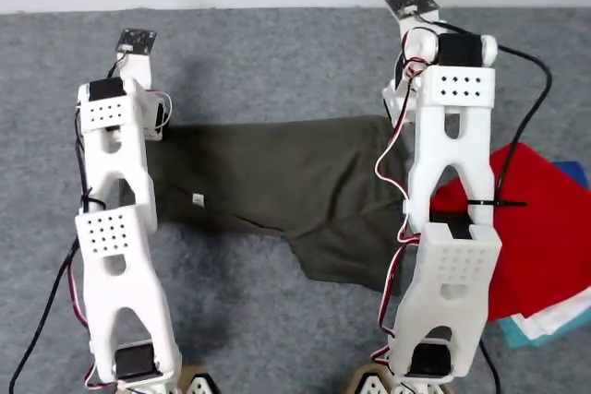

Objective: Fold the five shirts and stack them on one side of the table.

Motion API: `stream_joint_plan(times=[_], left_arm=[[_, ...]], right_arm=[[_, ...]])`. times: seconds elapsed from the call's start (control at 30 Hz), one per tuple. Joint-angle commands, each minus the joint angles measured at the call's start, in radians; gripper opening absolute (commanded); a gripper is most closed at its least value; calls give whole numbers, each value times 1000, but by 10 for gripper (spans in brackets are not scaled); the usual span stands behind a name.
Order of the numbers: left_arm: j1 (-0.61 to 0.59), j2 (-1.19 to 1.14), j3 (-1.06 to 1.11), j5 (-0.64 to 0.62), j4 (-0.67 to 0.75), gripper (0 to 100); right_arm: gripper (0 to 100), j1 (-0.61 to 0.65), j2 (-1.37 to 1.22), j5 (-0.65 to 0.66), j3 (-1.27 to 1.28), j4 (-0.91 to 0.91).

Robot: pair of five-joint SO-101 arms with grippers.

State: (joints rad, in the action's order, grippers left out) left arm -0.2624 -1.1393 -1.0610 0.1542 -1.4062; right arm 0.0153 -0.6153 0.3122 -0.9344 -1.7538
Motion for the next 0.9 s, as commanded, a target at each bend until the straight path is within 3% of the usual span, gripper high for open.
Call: stream_joint_plan(times=[0.0, 0.27, 0.5, 0.7, 0.87], left_arm=[[-9, -48, -150, 12, -3, 108], [-18, -152, -354, 9, -15, 108], [12, -37, -615, 6, -361, 108], [-29, 253, -229, -63, -359, 111], [-29, 690, 407, -6, -354, 112]], right_arm=[[187, 28, 74, -3, -5, -41], [187, 74, 74, -3, -5, -42], [187, 67, 74, -6, -3, -42], [187, 67, 82, -8, -2, -47], [187, 67, 234, -8, 209, -45]])
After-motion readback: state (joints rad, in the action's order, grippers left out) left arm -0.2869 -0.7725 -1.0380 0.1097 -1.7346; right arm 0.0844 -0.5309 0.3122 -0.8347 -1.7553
